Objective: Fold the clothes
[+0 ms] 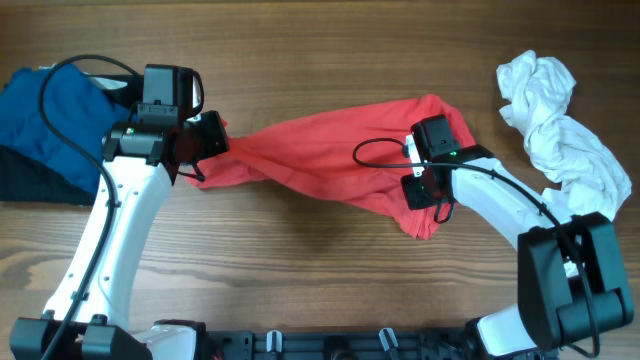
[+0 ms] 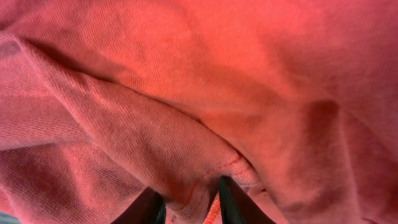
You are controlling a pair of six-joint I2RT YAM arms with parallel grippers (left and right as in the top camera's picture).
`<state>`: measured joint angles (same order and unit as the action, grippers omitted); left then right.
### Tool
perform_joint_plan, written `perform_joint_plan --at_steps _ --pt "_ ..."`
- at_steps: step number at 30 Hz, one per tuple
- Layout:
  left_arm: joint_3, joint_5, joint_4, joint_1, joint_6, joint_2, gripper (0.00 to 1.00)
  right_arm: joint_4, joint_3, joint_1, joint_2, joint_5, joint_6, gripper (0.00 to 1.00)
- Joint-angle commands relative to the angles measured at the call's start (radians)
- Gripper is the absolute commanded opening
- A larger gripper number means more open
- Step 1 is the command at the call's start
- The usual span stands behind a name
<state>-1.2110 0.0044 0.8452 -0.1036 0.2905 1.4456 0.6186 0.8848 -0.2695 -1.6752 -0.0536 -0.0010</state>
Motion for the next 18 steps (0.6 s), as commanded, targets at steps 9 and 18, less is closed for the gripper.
perform_joint_plan --at_steps 9,18 --pt "0.004 -0.013 -0.003 0.005 0.009 0.002 0.04 -0.026 -0.002 0.000 0.028 -0.013 0.008 0.19" --pt "-0.002 -0.013 -0.015 0.005 0.009 -0.003 0.04 0.015 0.019 0.001 0.078 0.001 0.121 0.04"
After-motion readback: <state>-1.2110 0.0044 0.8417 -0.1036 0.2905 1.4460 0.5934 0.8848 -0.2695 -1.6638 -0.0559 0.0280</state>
